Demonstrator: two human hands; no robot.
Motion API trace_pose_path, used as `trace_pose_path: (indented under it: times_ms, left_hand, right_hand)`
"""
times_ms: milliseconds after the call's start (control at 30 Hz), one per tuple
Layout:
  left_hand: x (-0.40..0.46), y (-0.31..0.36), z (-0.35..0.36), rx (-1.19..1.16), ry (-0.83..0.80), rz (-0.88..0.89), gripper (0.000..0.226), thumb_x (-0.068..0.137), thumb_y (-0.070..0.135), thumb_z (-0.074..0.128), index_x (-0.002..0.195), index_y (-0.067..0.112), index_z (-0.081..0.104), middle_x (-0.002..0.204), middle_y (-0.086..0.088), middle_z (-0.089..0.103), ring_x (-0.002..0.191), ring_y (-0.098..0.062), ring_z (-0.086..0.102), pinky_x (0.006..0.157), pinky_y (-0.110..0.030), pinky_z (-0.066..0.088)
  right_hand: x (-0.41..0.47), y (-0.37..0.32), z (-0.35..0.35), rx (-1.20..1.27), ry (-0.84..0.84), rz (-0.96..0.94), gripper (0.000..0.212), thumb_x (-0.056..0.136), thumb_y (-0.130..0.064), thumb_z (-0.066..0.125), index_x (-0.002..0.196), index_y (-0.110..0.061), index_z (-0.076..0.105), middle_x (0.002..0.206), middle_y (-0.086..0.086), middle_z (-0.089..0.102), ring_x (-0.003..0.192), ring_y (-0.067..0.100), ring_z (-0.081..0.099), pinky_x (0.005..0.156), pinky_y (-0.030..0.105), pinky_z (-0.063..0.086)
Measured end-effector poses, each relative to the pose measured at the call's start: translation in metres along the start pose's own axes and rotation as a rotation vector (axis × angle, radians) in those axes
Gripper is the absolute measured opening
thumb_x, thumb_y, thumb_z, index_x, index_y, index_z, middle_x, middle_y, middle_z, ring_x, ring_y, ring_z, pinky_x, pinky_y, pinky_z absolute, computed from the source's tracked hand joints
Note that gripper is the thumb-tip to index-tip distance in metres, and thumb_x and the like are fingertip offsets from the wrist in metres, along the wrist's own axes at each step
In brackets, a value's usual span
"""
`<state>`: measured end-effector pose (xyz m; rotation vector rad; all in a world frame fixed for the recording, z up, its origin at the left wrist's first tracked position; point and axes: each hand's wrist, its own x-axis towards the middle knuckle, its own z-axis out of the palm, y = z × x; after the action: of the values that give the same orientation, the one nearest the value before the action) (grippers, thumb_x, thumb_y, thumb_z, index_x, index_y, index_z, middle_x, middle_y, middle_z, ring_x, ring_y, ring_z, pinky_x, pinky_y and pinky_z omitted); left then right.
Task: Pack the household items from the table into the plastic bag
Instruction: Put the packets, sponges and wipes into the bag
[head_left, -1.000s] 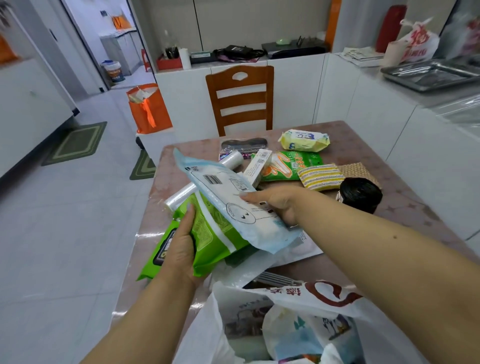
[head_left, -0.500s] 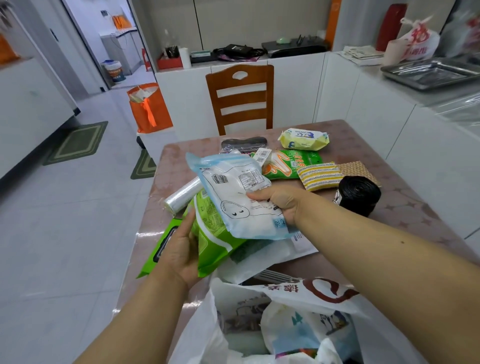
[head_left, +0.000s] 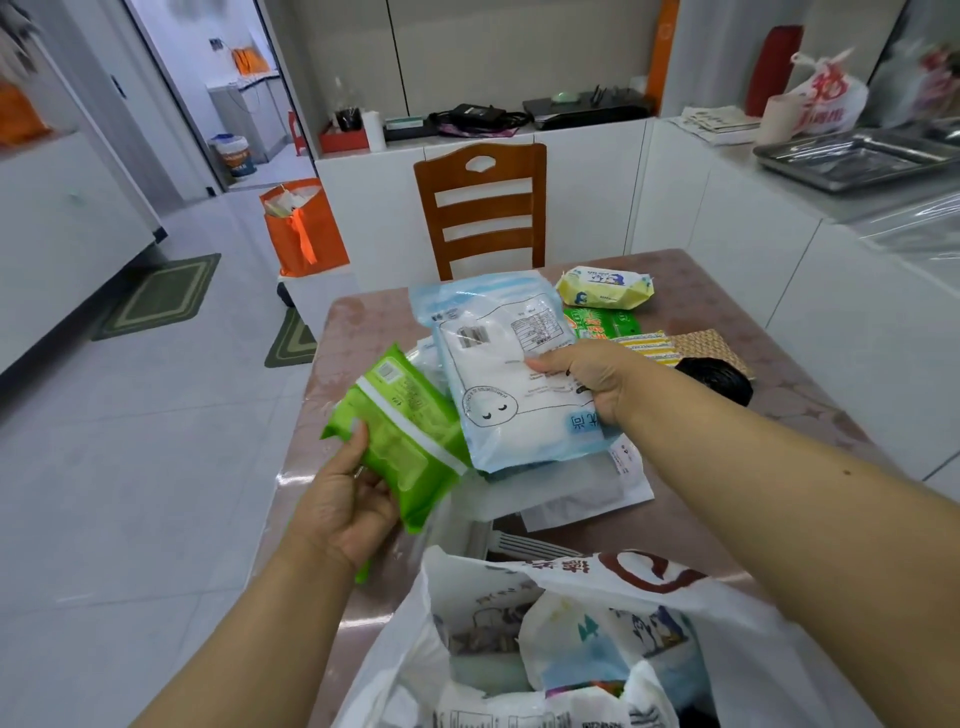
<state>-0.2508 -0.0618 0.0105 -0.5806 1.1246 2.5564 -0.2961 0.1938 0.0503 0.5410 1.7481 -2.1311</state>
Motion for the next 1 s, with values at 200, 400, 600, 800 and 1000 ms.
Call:
trace_pose_path:
  times_ms: [200, 400, 600, 800, 1000]
  left_hand:
    - [-0.017, 0.043, 0.019, 0.203, -0.091, 0.180, 0.049, 0.099, 0.034, 0.041, 0.070, 0.029, 0.080, 0.076, 0.007, 0.077, 0.066, -0.009, 0.073, 0.051, -0.025, 0.057]
    - [-0.023, 0.021, 0.090, 0.497, -0.068, 0.309, 0.023, 0.098, 0.025, 0.048, 0.099, 0.021, 0.071, 0.084, -0.008, 0.073, 0.068, -0.019, 0.072, 0.059, -0.035, 0.061]
    - [-0.016, -0.005, 0.072, 0.655, 0.126, 0.239, 0.060, 0.057, 0.062, 0.072, 0.090, 0.012, 0.070, 0.093, -0.013, 0.075, 0.087, -0.033, 0.072, 0.087, -0.055, 0.054]
    - [-0.031, -0.002, 0.100, 0.874, 0.182, 0.304, 0.038, 0.080, 0.051, 0.068, 0.070, 0.016, 0.057, 0.077, -0.007, 0.064, 0.072, -0.026, 0.062, 0.070, -0.036, 0.053]
    - [-0.085, 0.033, 0.106, 1.043, -0.064, 0.178, 0.045, 0.088, 0.059, 0.050, 0.086, 0.015, 0.059, 0.058, -0.002, 0.052, 0.047, -0.013, 0.035, 0.056, -0.027, 0.033]
  right_hand:
    - [-0.002, 0.008, -0.017, -0.031, 0.256, -0.050, 0.024, 0.077, -0.006, 0.076, 0.099, -0.003, 0.066, 0.089, 0.016, 0.071, 0.083, 0.032, 0.068, 0.084, 0.052, 0.055]
    - [-0.015, 0.024, 0.020, 0.124, 0.083, 0.021, 0.015, 0.088, -0.024, 0.067, 0.093, -0.010, 0.068, 0.067, 0.008, 0.071, 0.058, 0.024, 0.069, 0.058, 0.042, 0.059]
    - [-0.028, 0.019, 0.022, 0.320, -0.085, -0.034, 0.069, 0.060, -0.047, 0.078, 0.121, -0.016, 0.066, 0.111, 0.015, 0.071, 0.095, 0.033, 0.071, 0.072, 0.054, 0.057]
    - [-0.054, 0.004, 0.036, 0.072, -0.078, -0.063, 0.010, 0.081, -0.017, 0.073, 0.088, -0.011, 0.069, 0.068, 0.008, 0.074, 0.056, 0.020, 0.070, 0.057, 0.038, 0.059]
    - [-0.085, -0.025, 0.011, 0.086, 0.021, -0.138, 0.003, 0.086, -0.010, 0.065, 0.084, -0.011, 0.066, 0.059, 0.008, 0.072, 0.049, 0.020, 0.069, 0.046, 0.036, 0.058]
